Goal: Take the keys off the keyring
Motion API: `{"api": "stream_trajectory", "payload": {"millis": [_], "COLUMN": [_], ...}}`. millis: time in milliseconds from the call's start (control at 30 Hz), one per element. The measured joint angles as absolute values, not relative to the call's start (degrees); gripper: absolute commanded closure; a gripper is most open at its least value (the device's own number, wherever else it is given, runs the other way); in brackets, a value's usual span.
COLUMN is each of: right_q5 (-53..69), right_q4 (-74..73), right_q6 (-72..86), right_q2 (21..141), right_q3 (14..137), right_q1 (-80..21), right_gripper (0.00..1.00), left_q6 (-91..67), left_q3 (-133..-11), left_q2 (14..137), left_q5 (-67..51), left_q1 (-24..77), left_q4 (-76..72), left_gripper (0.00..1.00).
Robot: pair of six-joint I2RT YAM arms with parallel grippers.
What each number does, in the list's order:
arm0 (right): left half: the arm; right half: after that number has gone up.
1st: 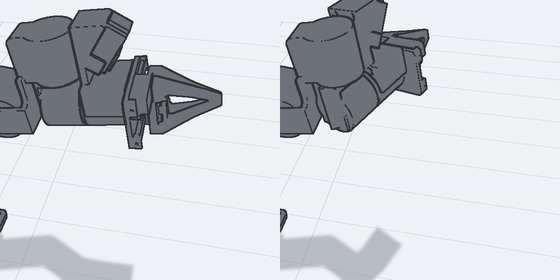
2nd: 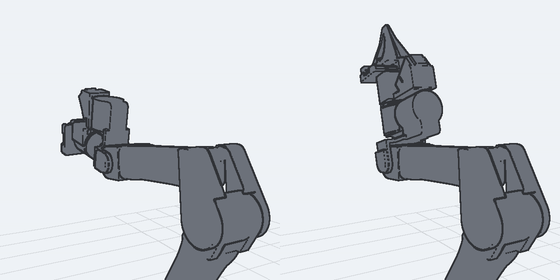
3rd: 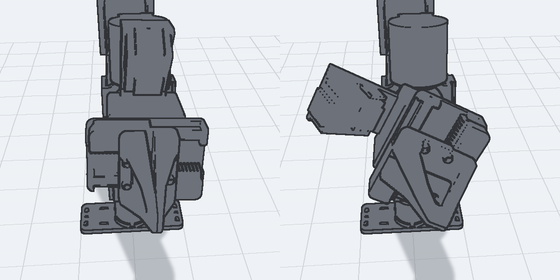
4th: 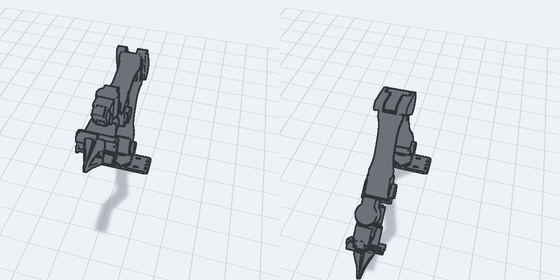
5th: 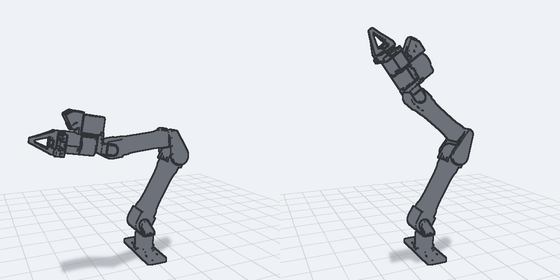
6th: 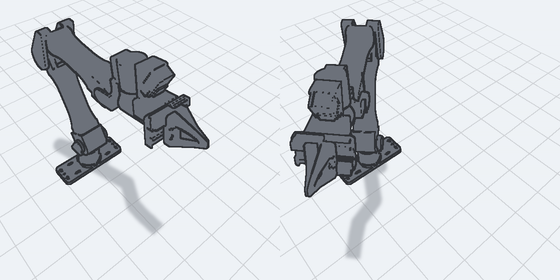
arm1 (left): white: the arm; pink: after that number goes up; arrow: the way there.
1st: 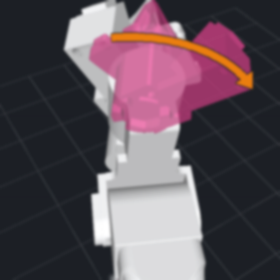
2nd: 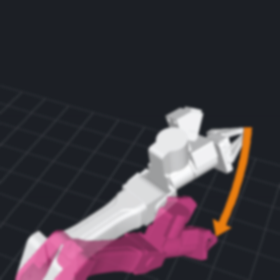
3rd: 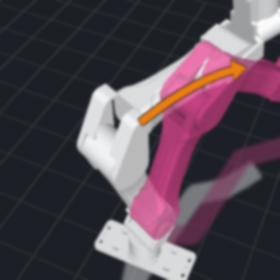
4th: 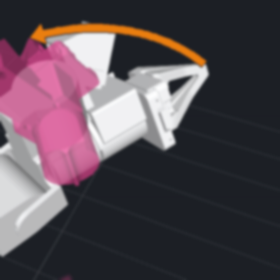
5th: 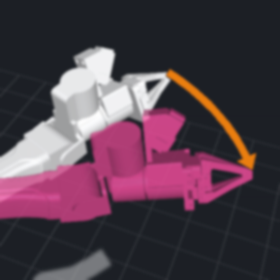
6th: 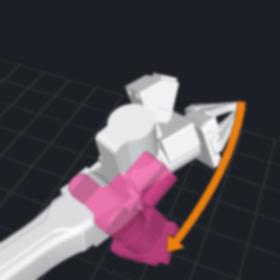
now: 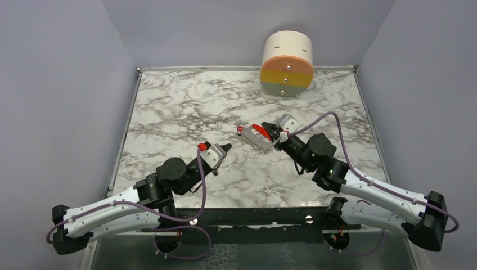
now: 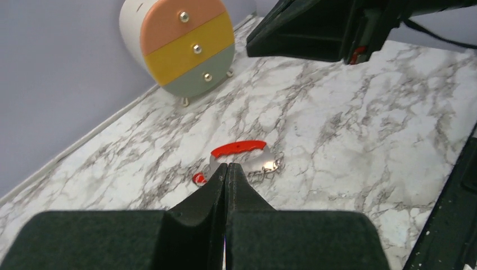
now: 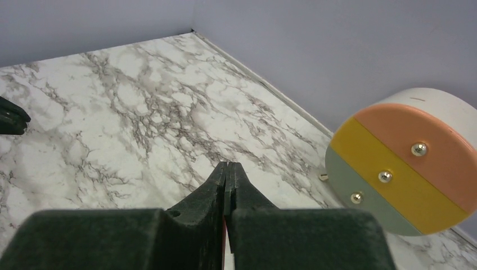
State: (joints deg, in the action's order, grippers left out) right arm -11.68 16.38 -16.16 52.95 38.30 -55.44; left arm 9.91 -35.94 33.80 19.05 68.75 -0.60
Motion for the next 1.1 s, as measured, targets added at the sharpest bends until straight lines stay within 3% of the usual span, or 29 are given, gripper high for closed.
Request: {"api": "stream_trajectory", "payload": {"millis": [167,367,500,567,733,900,1100], "right_q5": [-14.4,-17.3,-10.8,-6.3,4.7,12.7,18.6], "right_q4": [16.1,13.5,10.6,10.0,7.7,5.5,-0.9], "right_q6": [-14.6,-12.3,-9.3,-7.3,-4.0,-3.8,-3.8], "right_q2": [55.5,67.4,73.4,74.8,82.3,93.0,105.1], "right_q3": [39.7,45.4,48.0,49.2,59.2,68.8,76.4], "right_q1": [-55.4,-54.8,-49.9,-45.0,-36.1,-35.8,-35.6], "right_gripper": [0.81,0.73,0.71,0.71,0.84,0.84,0.85], "left_q6": [9.4,7.9,4.2,2.1,-2.5,-7.0,-9.2], "left_q3": [-33.5,-29.2,-27.8,-27.3,-27.9,-27.8,-28.0], "left_q2": [35.4,37.4,36.8,37.3,46.7,54.9,55.4], "left_q5": [25.3,33.4,33.3,32.2,23.0,11.5,4.3], "left_q1": [68.8,67.4,57.1,51.7,39.9,28.3,24.6], "left_q4": [-2.3,-8.2,-9.8,-11.2,-16.2,-19.8,-26.3], "left_gripper": [1.00,0.99,1.00,1.00,1.00,1.00,1.00]}}
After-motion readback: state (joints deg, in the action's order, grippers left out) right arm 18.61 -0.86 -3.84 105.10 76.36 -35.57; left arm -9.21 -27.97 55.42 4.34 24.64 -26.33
